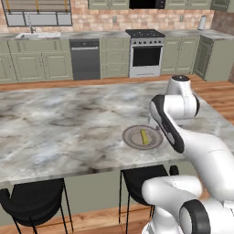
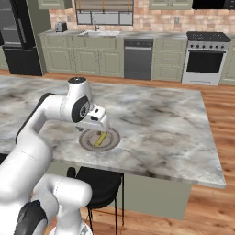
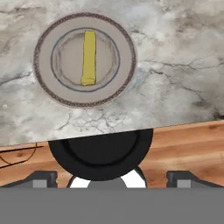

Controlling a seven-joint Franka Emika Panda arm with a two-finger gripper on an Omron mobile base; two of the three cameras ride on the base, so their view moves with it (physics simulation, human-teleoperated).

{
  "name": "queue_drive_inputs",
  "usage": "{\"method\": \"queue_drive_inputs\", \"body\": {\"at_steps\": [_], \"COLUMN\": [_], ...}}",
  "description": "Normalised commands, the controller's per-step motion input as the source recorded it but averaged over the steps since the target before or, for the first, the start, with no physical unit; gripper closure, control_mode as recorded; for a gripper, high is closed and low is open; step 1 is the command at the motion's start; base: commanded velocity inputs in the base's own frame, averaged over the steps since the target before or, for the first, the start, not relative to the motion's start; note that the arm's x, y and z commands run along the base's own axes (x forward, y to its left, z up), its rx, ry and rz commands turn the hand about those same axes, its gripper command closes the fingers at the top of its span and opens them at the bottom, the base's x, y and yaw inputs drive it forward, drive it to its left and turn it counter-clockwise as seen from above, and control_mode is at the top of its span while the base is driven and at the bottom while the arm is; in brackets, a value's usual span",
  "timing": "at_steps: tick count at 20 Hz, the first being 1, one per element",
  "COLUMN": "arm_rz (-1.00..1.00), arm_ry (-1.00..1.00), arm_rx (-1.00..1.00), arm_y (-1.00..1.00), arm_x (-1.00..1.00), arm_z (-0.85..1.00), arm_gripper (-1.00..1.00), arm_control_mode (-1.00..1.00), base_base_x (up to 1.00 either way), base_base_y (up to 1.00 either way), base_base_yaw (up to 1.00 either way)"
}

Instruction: Retrieve the butter from the fridge and place it on a plate on the dining table. Then retrieve the butter knife by the fridge and place it near the plate.

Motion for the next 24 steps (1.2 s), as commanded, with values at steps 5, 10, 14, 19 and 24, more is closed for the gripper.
{"method": "queue_drive_inputs", "body": {"at_steps": [5, 10, 14, 19, 24], "arm_rz": [0.00, 0.00, 0.00, 0.00, 0.00], "arm_ry": [-0.03, -0.07, -0.07, 0.00, 0.00], "arm_rx": [0.00, -0.01, -0.10, -0.11, 0.00], "arm_y": [0.06, 0.03, 0.08, 0.14, 0.02], "arm_x": [-1.00, -1.00, -0.57, 0.00, 0.00], "arm_z": [0.32, 0.00, 0.03, 0.08, 0.00], "arm_gripper": [-1.00, -1.00, -1.00, -1.00, -1.00], "arm_control_mode": [-1.00, -1.00, -1.00, -1.00, -1.00], "base_base_x": [0.00, 0.00, 0.00, 0.00, 0.00], "base_base_y": [0.00, 0.00, 0.00, 0.00, 0.00], "base_base_yaw": [0.00, 0.00, 0.00, 0.00, 0.00]}}
